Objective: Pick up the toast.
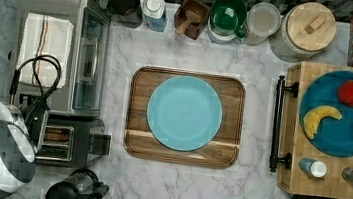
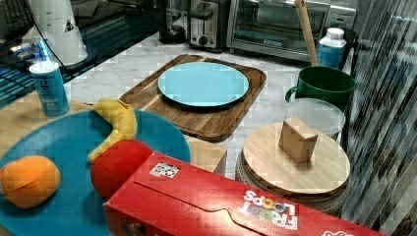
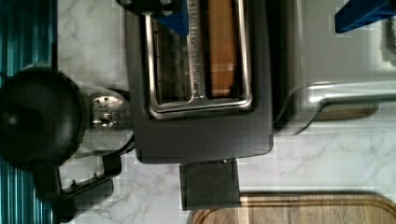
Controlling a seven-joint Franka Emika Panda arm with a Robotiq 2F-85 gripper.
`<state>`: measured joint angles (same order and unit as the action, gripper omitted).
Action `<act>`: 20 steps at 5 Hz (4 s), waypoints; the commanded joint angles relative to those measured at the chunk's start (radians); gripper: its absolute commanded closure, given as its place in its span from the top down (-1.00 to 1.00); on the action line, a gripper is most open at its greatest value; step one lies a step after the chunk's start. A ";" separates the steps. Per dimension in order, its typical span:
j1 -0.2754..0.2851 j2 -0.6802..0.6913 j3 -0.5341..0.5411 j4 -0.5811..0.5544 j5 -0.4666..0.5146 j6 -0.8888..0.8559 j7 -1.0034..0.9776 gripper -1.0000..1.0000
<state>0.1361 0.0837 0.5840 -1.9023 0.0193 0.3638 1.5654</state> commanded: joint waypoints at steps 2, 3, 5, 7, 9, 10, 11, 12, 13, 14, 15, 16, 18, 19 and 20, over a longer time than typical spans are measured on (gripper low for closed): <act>0.095 -0.014 0.114 0.131 0.123 0.000 0.107 1.00; 0.092 -0.031 0.127 0.078 0.150 0.045 0.110 1.00; 0.090 -0.066 0.150 -0.066 0.215 0.187 0.057 1.00; 0.101 -0.042 0.169 -0.097 0.194 0.207 0.082 1.00; 0.096 0.006 0.195 -0.057 0.100 0.164 0.150 -1.00; 0.087 0.013 0.198 -0.024 0.075 0.137 0.150 -1.00; 0.072 0.035 0.195 0.053 0.044 0.051 0.144 -1.00; 0.052 0.018 0.178 0.104 0.038 0.022 0.085 -1.00; 0.009 -0.016 0.171 0.161 0.069 -0.020 -0.002 -1.00; -0.018 -0.055 0.155 0.207 0.068 -0.058 -0.053 -1.00; -0.058 -0.094 0.118 0.210 0.137 -0.076 -0.141 -1.00; -0.121 -0.162 0.068 0.152 0.210 -0.085 -0.269 -1.00; -0.239 -0.265 -0.118 -0.040 0.297 -0.039 -0.539 -1.00; -0.281 -0.270 -0.223 -0.121 0.270 -0.012 -0.670 -1.00; -0.321 -0.266 -0.275 -0.136 0.222 -0.043 -0.764 -1.00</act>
<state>-0.1106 -0.2074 0.3728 -1.9502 0.2500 0.3206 0.9136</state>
